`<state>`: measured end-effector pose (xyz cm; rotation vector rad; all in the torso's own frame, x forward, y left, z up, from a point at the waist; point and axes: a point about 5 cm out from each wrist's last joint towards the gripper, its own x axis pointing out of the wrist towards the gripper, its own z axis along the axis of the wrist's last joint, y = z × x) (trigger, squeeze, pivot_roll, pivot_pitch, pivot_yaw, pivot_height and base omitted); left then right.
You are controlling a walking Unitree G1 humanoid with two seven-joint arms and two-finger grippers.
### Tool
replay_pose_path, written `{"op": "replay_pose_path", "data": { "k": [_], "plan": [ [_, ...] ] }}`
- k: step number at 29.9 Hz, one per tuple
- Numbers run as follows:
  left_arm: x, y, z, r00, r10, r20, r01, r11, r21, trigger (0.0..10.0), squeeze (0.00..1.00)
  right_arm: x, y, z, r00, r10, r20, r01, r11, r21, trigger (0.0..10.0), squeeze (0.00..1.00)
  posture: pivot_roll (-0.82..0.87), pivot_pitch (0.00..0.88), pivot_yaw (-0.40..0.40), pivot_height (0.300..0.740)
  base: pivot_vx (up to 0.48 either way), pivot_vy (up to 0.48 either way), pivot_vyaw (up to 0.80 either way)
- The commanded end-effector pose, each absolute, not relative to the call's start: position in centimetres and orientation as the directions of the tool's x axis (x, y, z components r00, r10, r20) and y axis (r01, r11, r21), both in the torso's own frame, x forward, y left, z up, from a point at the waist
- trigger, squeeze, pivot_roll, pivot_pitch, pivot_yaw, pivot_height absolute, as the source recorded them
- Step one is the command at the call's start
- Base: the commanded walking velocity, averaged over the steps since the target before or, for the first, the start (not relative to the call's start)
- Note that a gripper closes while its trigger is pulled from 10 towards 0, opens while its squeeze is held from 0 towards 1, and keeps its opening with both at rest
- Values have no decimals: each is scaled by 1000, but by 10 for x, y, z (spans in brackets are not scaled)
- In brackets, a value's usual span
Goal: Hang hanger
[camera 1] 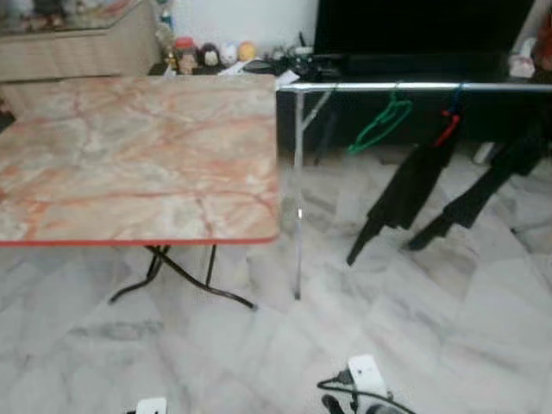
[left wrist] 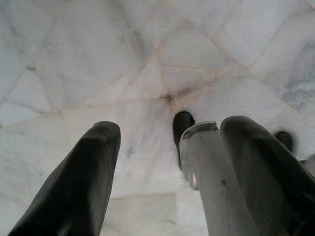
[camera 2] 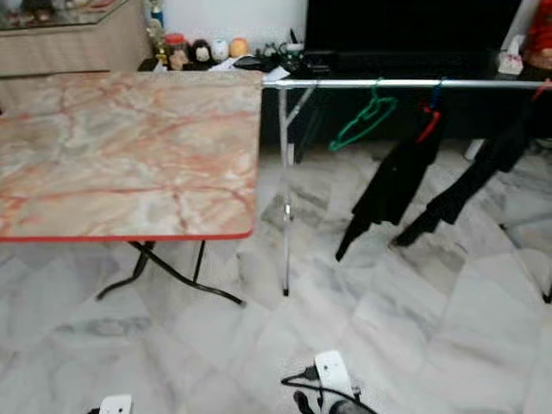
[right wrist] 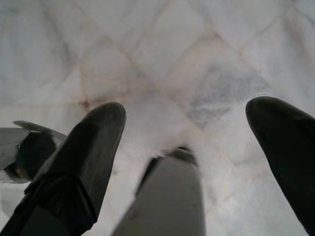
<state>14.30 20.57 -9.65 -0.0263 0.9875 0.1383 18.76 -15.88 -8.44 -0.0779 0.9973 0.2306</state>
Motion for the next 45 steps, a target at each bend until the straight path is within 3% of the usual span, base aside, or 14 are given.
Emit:
{"op": "replay_pose_path", "data": {
  "k": [1, 22, 45],
  "plan": [
    [145, 203, -96, 549, 94, -831, -114, 993, 37, 10000, 0, 187, -167, -84, 520, 136, -844, -213, 977, 26, 10000, 0, -124, 0, 49, 740, 0, -439, 0],
    [151, 201, -95, 553, 98, -827, -126, 992, 33, 10000, 0, 189, -168, -83, 527, 128, -840, -201, 979, 23, 10000, 0, -120, 0, 41, 740, 0, -436, 0],
    [154, 200, -93, 562, 117, -819, -149, 988, 38, 10000, 0, 191, -167, -82, 543, 110, -833, -178, 984, 15, 10000, 0, -125, 0, 49, 740, 0, 0, 0]
  ]
}}
